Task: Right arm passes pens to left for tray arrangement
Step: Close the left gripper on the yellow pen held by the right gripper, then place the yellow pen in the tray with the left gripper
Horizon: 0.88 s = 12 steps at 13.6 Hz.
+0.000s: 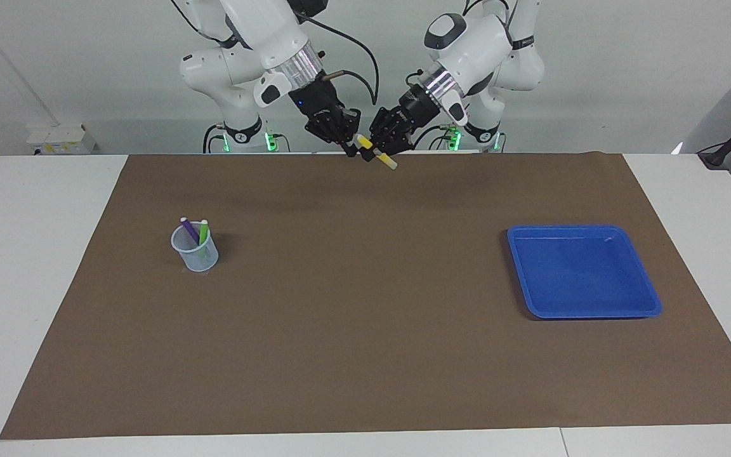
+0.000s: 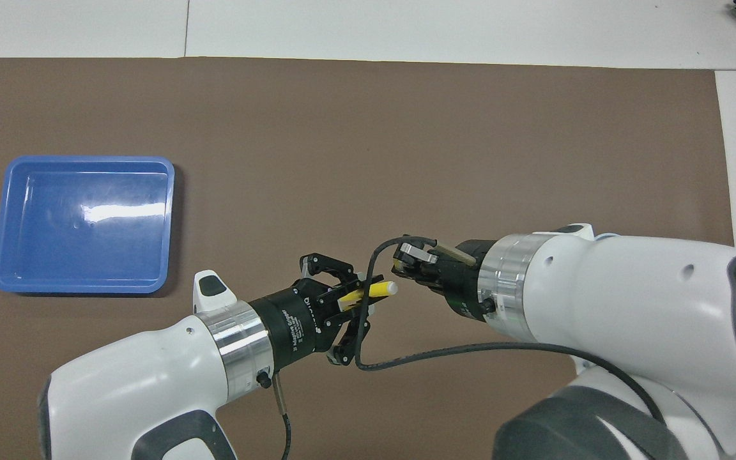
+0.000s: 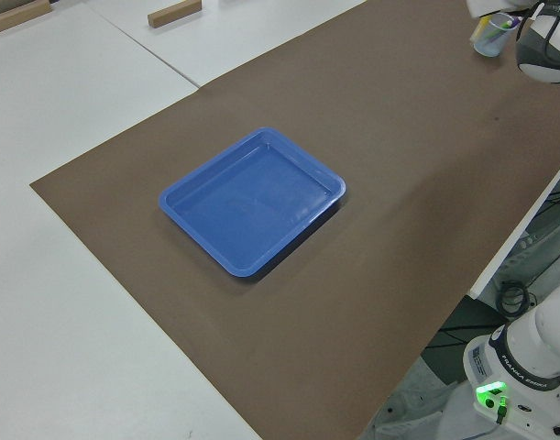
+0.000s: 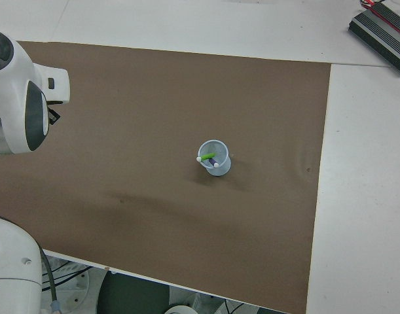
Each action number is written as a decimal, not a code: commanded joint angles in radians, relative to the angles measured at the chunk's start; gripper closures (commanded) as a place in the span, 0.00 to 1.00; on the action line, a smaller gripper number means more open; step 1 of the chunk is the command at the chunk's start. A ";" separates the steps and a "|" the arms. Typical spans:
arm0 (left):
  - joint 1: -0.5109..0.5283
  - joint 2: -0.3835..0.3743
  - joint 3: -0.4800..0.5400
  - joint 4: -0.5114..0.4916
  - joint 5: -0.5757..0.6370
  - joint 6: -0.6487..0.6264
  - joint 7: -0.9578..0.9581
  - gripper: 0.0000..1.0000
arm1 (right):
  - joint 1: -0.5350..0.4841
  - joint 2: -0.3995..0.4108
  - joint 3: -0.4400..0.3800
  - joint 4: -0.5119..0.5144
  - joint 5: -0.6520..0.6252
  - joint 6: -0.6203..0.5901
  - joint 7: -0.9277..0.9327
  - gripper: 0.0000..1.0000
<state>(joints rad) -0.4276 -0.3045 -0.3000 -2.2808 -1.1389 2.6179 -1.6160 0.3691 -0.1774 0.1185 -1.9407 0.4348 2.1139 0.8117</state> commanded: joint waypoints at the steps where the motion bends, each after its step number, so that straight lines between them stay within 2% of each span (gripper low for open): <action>1: 0.010 -0.039 -0.001 -0.031 -0.010 -0.025 0.065 1.00 | -0.073 -0.019 -0.003 -0.027 0.025 -0.009 -0.136 0.54; 2: 0.012 -0.042 0.001 -0.034 -0.010 -0.038 0.099 1.00 | -0.099 -0.019 -0.003 -0.027 0.024 -0.021 -0.179 0.25; 3: 0.024 -0.048 0.001 -0.040 -0.010 -0.068 0.151 1.00 | -0.111 -0.019 -0.006 -0.027 0.021 -0.028 -0.227 0.00; 7: 0.185 -0.071 0.001 -0.036 0.079 -0.319 0.396 1.00 | -0.272 -0.014 -0.006 -0.029 -0.039 -0.083 -0.437 0.00; 9: 0.237 -0.077 0.007 -0.029 0.175 -0.445 0.522 1.00 | -0.346 -0.014 -0.006 -0.029 -0.100 -0.132 -0.631 0.00; 12: 0.299 -0.090 0.008 -0.017 0.356 -0.642 0.784 1.00 | -0.395 -0.017 -0.006 -0.066 -0.261 -0.166 -0.876 0.02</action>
<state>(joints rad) -0.1631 -0.3615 -0.2869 -2.2950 -0.8686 2.0808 -0.9719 -0.0001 -0.1771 0.0976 -1.9659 0.2584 1.9550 0.0459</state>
